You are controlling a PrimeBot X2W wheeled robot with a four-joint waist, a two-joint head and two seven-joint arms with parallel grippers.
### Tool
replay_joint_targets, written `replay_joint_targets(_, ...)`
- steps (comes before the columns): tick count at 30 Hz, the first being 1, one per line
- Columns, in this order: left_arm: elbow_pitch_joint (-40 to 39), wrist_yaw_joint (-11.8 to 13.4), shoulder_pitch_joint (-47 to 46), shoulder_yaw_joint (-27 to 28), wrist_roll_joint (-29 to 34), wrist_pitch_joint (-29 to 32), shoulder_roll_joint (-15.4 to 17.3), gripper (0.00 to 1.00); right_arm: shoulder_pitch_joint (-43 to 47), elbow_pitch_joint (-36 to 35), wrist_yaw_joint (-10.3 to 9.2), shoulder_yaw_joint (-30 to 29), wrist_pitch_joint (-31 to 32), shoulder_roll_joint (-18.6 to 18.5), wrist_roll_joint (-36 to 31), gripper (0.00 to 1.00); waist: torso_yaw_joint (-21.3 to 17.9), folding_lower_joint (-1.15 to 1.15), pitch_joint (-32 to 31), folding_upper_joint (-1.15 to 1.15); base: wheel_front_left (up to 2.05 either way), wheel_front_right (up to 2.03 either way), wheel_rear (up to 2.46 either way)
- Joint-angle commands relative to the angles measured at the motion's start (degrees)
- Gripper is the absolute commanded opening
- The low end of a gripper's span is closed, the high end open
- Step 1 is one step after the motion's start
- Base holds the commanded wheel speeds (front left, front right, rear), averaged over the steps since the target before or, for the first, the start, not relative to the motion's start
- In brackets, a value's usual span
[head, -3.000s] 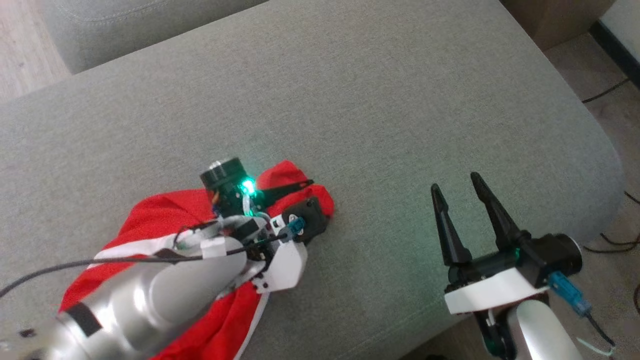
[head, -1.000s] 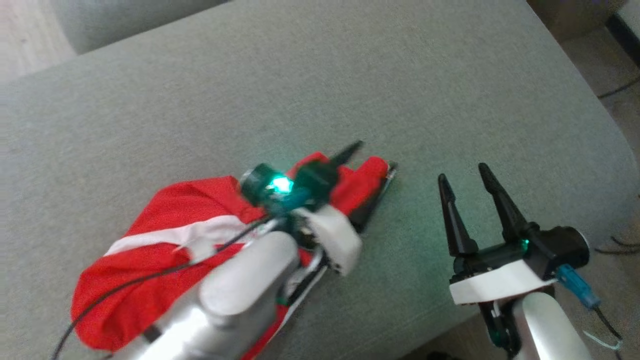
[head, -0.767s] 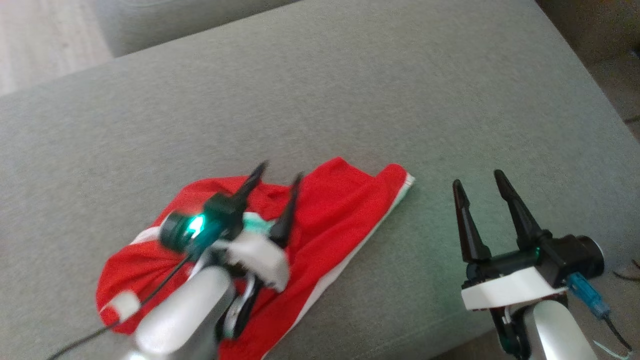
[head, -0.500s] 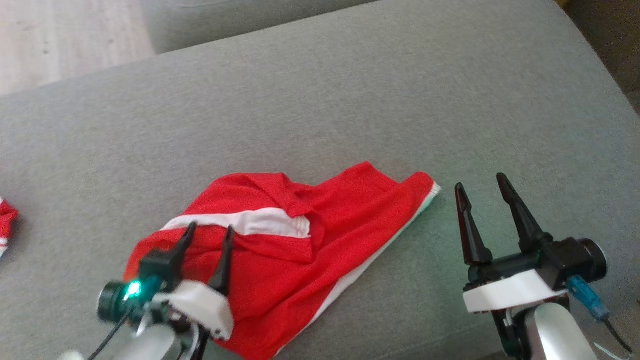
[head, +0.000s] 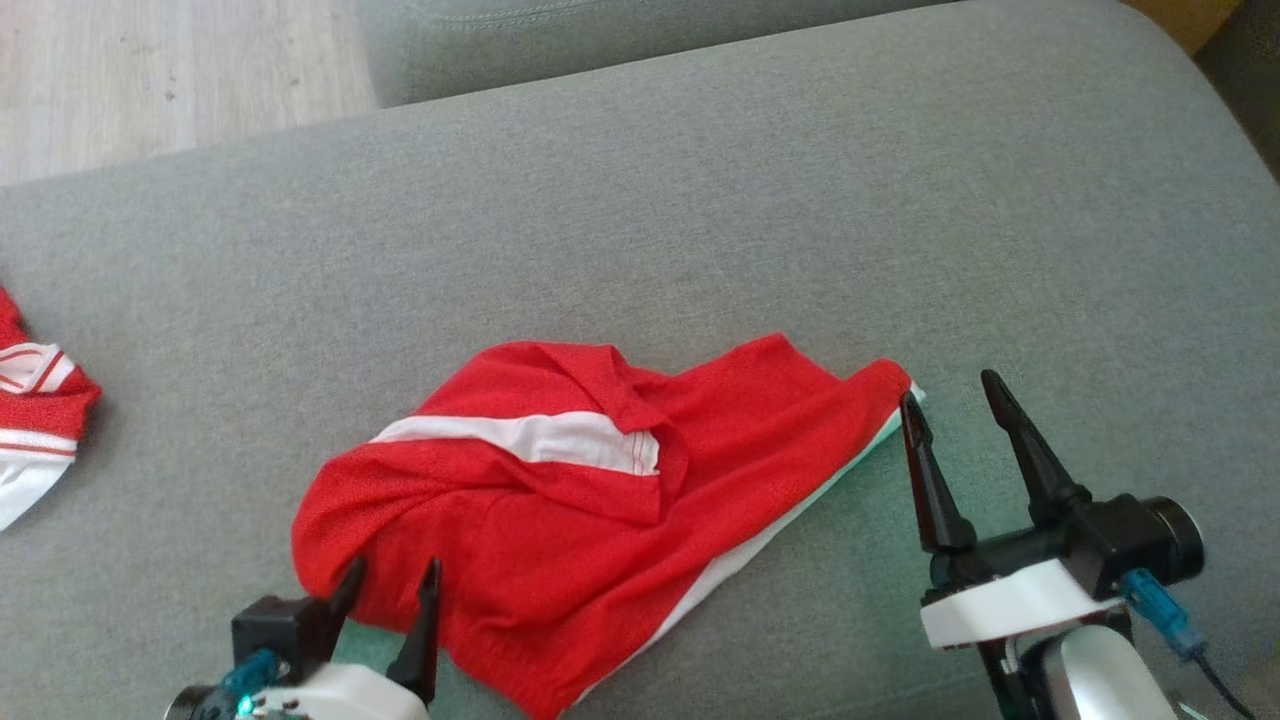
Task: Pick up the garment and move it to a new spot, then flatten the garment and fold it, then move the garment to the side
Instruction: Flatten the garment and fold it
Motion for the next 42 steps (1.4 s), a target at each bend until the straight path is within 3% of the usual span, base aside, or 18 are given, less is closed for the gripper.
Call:
replay_joint_targets(1, -1.7, -0.2, -1.8, 2.0, -0.3, 0.2, 2.0, 1.00, -0.9, -1.7, -0.04, 1.6, -0.4, -0.3, -0.4, 1.00, 0.2, 0.01, 0.1, 0.00, 0.00, 0.00, 0.00)
replay_joint_targets(14, 6.0, -4.2, -6.2, -1.2, -0.3, 2.6, -1.0, 0.97, -2.0, -1.2, -0.04, 2.8, -0.4, -0.3, -0.1, 1.00, -1.1, 0.01, 1.5, 0.00, 0.00, 0.00, 0.00)
replay_joint_targets(15, 6.7, -4.2, -6.7, -1.4, 0.2, 2.6, -1.0, 0.37, -2.0, -1.2, -0.04, 2.8, -0.4, -0.3, 0.0, 1.00, -1.3, 0.01, 1.6, 0.00, 0.00, 0.00, 0.00)
replay_joint_targets(16, 7.2, -4.2, -7.1, -1.5, 0.5, 2.5, -1.0, 0.09, -2.1, -1.2, -0.04, 2.8, -0.4, -0.3, 0.0, 1.00, -1.5, 0.01, 1.7, 0.00, 0.00, 0.00, 0.00)
replay_joint_targets(17, 7.7, -4.3, -7.4, -1.5, 0.6, 2.3, -1.2, 0.00, -2.1, -1.1, -0.04, 2.7, -0.4, -0.3, 0.1, 1.00, -1.6, 0.01, 1.7, 0.00, 0.00, 0.00, 0.00)
replay_joint_targets(29, 11.9, -3.9, -10.4, 0.8, 1.8, -0.8, -0.2, 0.00, -2.7, -0.9, -0.04, 2.6, -0.4, -0.3, 0.6, 1.00, -2.6, 0.01, 2.1, 0.00, 0.00, 0.00, 0.00)
replay_joint_targets(42, 25.5, -7.4, -16.1, 1.4, 1.8, -3.4, -2.3, 0.00, -3.6, -0.9, -0.04, 2.8, -0.4, -0.3, 0.5, 1.00, -4.9, 0.01, 3.2, 0.00, 0.00, 0.00, 0.00)
